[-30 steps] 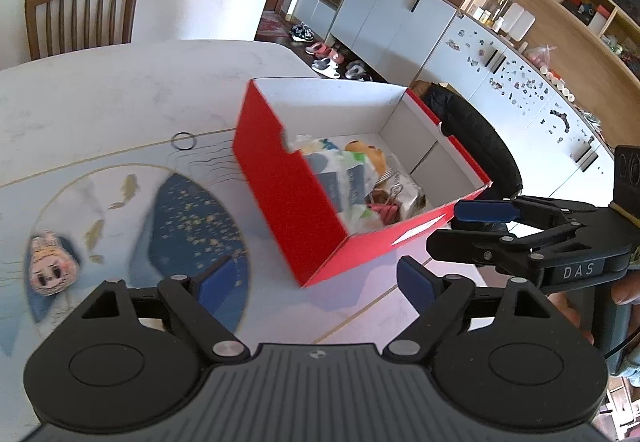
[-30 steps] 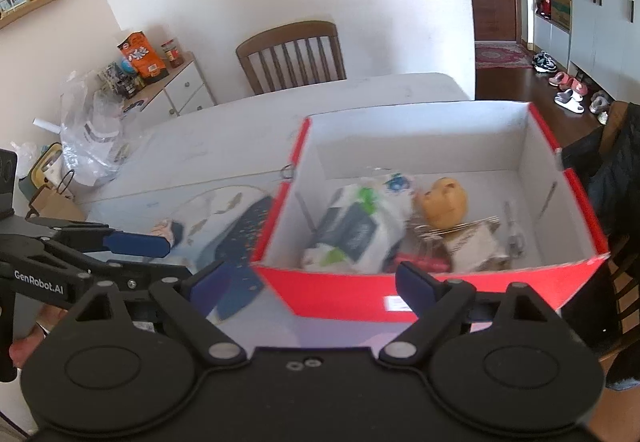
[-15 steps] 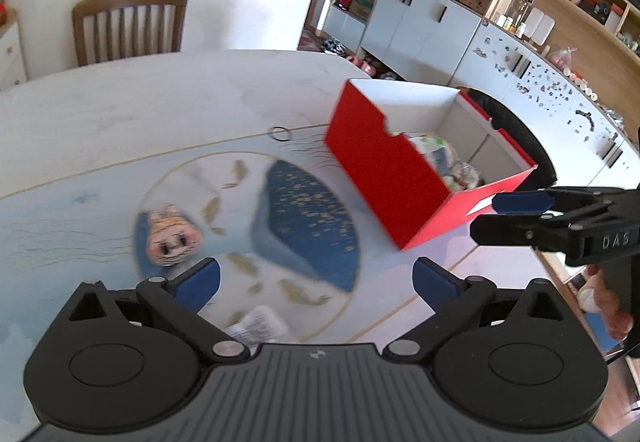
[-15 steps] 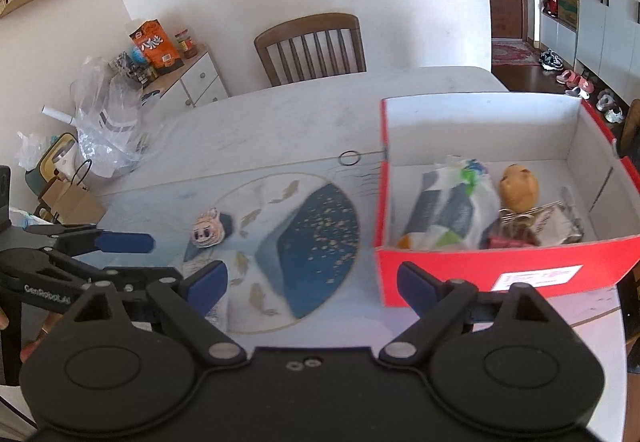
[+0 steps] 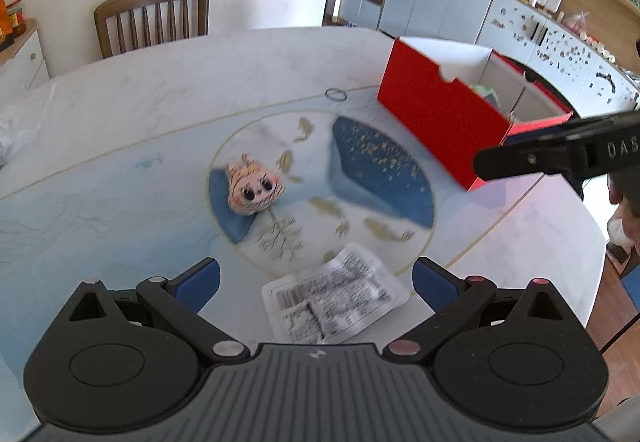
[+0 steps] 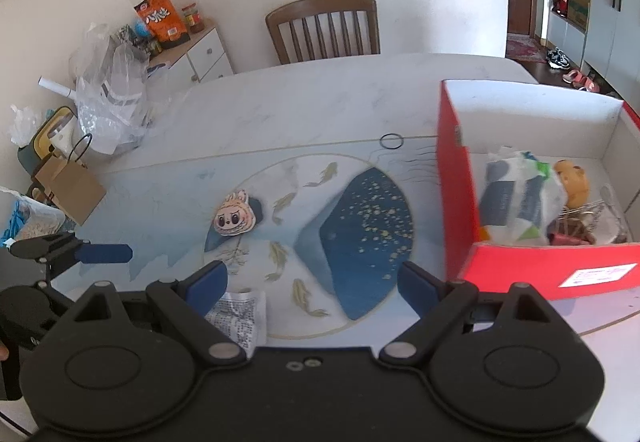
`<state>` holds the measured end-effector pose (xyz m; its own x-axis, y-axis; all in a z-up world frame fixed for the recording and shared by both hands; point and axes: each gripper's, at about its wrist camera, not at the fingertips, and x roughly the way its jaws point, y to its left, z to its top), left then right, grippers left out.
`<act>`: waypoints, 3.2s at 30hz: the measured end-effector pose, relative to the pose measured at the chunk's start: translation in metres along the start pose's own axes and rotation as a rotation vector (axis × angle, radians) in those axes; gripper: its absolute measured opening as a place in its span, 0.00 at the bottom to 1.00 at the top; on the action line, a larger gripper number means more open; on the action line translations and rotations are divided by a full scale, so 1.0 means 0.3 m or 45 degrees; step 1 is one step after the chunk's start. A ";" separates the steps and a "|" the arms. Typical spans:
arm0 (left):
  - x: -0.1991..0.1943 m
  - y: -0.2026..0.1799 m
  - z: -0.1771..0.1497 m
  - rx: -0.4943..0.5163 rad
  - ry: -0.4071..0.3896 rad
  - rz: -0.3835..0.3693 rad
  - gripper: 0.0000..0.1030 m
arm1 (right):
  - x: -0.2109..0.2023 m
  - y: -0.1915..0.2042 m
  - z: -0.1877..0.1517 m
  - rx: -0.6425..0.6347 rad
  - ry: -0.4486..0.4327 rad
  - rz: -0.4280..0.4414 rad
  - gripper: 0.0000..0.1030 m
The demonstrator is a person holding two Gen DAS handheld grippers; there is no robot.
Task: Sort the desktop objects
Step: 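Withdraw both open tools from the box back over the table, then grasp the white snack packet with the left tool while the right tool grasps the plush keychain, then carry the snack packet and plush keychain over the red box with both tools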
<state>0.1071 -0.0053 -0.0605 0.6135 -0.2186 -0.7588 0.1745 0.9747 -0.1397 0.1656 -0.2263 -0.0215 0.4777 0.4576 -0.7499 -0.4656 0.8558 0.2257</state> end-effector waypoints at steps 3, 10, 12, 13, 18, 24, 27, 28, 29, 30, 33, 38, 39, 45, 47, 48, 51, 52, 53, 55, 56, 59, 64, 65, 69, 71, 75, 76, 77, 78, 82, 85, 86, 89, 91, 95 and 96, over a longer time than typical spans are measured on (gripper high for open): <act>0.024 -0.001 -0.027 0.035 0.008 -0.003 1.00 | 0.045 0.037 0.008 -0.024 0.022 0.001 0.89; 0.077 -0.038 -0.065 0.271 0.002 -0.053 1.00 | 0.148 0.110 0.048 -0.092 0.066 0.005 0.89; 0.095 -0.048 -0.067 0.342 0.010 -0.096 1.00 | 0.179 0.126 0.061 -0.109 0.079 0.003 0.89; 0.104 -0.054 -0.067 0.377 0.015 -0.112 1.00 | 0.198 0.135 0.069 -0.116 0.086 0.001 0.89; 0.156 -0.060 -0.065 0.495 0.058 -0.187 1.00 | 0.291 0.168 0.102 -0.136 0.131 0.006 0.89; 0.193 -0.051 -0.055 0.612 0.074 -0.253 1.00 | 0.402 0.219 0.129 -0.209 0.178 0.012 0.89; 0.209 -0.041 -0.055 0.661 0.050 -0.242 1.00 | 0.448 0.248 0.135 -0.250 0.199 0.015 0.89; 0.215 -0.037 -0.055 0.668 0.050 -0.245 1.00 | 0.464 0.257 0.138 -0.256 0.205 0.017 0.89; 0.219 -0.034 -0.055 0.673 0.050 -0.250 1.00 | 0.478 0.263 0.141 -0.258 0.210 0.020 0.89; 0.222 -0.032 -0.056 0.679 0.048 -0.252 1.00 | 0.493 0.269 0.145 -0.258 0.216 0.021 0.89; 0.228 -0.028 -0.058 0.691 0.039 -0.250 0.99 | 0.534 0.284 0.158 -0.254 0.237 0.015 0.87; 0.245 -0.017 -0.060 0.683 0.051 -0.272 0.99 | 0.579 0.302 0.162 -0.268 0.265 0.001 0.84; 0.248 -0.014 -0.060 0.679 0.053 -0.276 0.99 | 0.586 0.304 0.162 -0.270 0.268 -0.003 0.82; 0.251 -0.004 -0.067 0.681 0.065 -0.312 0.90 | 0.615 0.303 0.163 -0.272 0.297 -0.016 0.75; 0.246 -0.004 -0.076 0.695 0.073 -0.328 0.87 | 0.621 0.297 0.159 -0.276 0.309 -0.021 0.74; 0.244 -0.005 -0.082 0.705 0.076 -0.333 0.86 | 0.622 0.297 0.157 -0.284 0.304 -0.026 0.74; 0.236 -0.008 -0.095 0.722 0.069 -0.340 0.85 | 0.624 0.299 0.157 -0.297 0.297 -0.032 0.70; 0.236 -0.009 -0.095 0.716 0.071 -0.339 0.84 | 0.625 0.300 0.157 -0.304 0.294 -0.036 0.69; 0.236 -0.010 -0.094 0.710 0.072 -0.338 0.83 | 0.625 0.301 0.157 -0.313 0.293 -0.038 0.67; 0.238 -0.012 -0.088 0.705 0.065 -0.336 0.74 | 0.624 0.305 0.155 -0.331 0.287 -0.044 0.62; 0.239 -0.013 -0.083 0.702 0.065 -0.336 0.73 | 0.622 0.306 0.153 -0.336 0.284 -0.050 0.58; 0.242 -0.019 -0.079 0.706 0.072 -0.335 0.73 | 0.619 0.308 0.154 -0.344 0.278 -0.060 0.47; 0.241 -0.019 -0.070 0.695 0.075 -0.321 0.70 | 0.594 0.276 0.142 -0.336 0.274 -0.096 0.43; 0.240 -0.019 -0.070 0.690 0.075 -0.318 0.69 | 0.585 0.267 0.139 -0.333 0.271 -0.099 0.42; 0.242 -0.021 -0.062 0.663 0.084 -0.303 0.68 | 0.532 0.215 0.126 -0.301 0.253 -0.103 0.42; 0.240 -0.017 -0.060 0.637 0.087 -0.306 0.68 | 0.497 0.188 0.118 -0.279 0.248 -0.102 0.42; 0.238 -0.016 -0.055 0.570 0.097 -0.304 0.67 | 0.429 0.149 0.095 -0.241 0.248 -0.098 0.42; 0.236 -0.019 -0.055 0.553 0.100 -0.294 0.67 | 0.414 0.141 0.089 -0.236 0.247 -0.101 0.42; 0.235 -0.018 -0.054 0.532 0.104 -0.287 0.67 | 0.400 0.133 0.084 -0.230 0.246 -0.102 0.42; 0.237 -0.013 -0.056 0.510 0.108 -0.283 0.67 | 0.382 0.123 0.078 -0.219 0.246 -0.099 0.42; 0.233 -0.002 -0.061 0.431 0.117 -0.255 0.67 | 0.321 0.099 0.055 -0.194 0.234 -0.092 0.42; 0.215 0.005 -0.062 0.377 0.120 -0.238 0.67 | 0.282 0.079 0.042 -0.174 0.225 -0.087 0.42; 0.208 0.006 -0.062 0.359 0.120 -0.232 0.67 | 0.269 0.072 0.037 -0.170 0.222 -0.088 0.42; 0.197 0.004 -0.061 0.322 0.117 -0.212 0.67 | 0.234 0.053 0.024 -0.158 0.216 -0.090 0.42; 0.190 0.000 -0.055 0.294 0.112 -0.196 0.67 | 0.211 0.039 0.017 -0.152 0.211 -0.093 0.42; 0.169 -0.016 -0.031 0.244 0.094 -0.171 0.67 | 0.167 0.008 0.008 -0.138 0.199 -0.085 0.42; 0.163 -0.022 -0.022 0.233 0.087 -0.162 0.67 | 0.154 -0.001 0.006 -0.136 0.195 -0.080 0.42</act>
<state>0.1307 -0.0223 -0.1009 0.5248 -0.3294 -0.7849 0.3880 0.9133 -0.1239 0.1892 -0.2048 -0.0551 0.3933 0.3554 -0.8480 -0.5186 0.8473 0.1146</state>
